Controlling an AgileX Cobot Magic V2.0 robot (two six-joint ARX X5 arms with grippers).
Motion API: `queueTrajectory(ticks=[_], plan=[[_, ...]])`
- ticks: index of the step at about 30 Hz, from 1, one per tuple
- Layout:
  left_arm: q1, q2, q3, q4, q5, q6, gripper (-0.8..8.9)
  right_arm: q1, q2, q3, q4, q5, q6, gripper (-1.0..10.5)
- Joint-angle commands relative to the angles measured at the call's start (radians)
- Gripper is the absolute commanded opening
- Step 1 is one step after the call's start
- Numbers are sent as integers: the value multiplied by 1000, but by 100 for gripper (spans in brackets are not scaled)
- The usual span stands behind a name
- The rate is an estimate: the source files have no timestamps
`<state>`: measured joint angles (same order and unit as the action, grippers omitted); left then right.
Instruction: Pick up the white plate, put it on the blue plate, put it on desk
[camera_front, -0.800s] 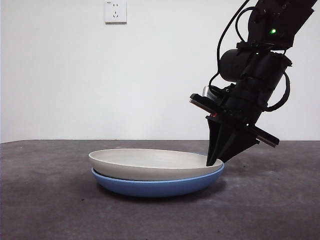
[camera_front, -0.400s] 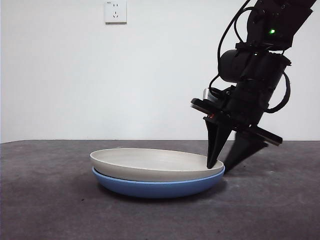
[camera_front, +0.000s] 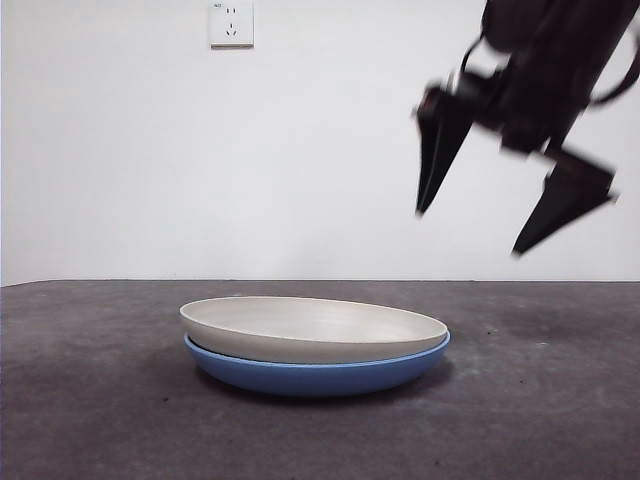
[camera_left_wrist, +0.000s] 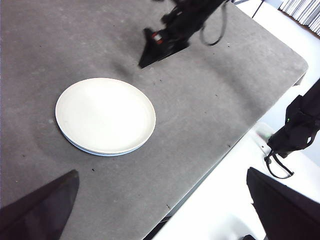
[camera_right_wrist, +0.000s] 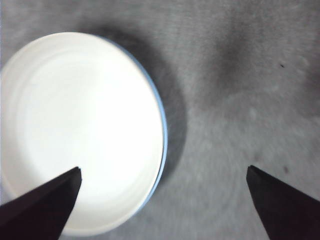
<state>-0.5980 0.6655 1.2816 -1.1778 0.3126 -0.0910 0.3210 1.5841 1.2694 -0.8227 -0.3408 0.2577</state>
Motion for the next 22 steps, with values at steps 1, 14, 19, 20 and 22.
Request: queueTrajectory(ticks=[1,14,19,20,22], plan=[[-5,3,13,11,-2,11,535,11,-101,23,-56,33,-18,595],[-5,3,13,3,-2,11,535,66,-626,23,-350,84,-59,599],[-5,3,13,-12,-2,11,535,72,-771,23,-461,84,-96,599],[-5,3,13,-12,-2,11,535,72,-796,23,-477,84,-100,599],[-5,3,13,-11,-2,11,535,71,-848,23,-510,84,-103,599]])
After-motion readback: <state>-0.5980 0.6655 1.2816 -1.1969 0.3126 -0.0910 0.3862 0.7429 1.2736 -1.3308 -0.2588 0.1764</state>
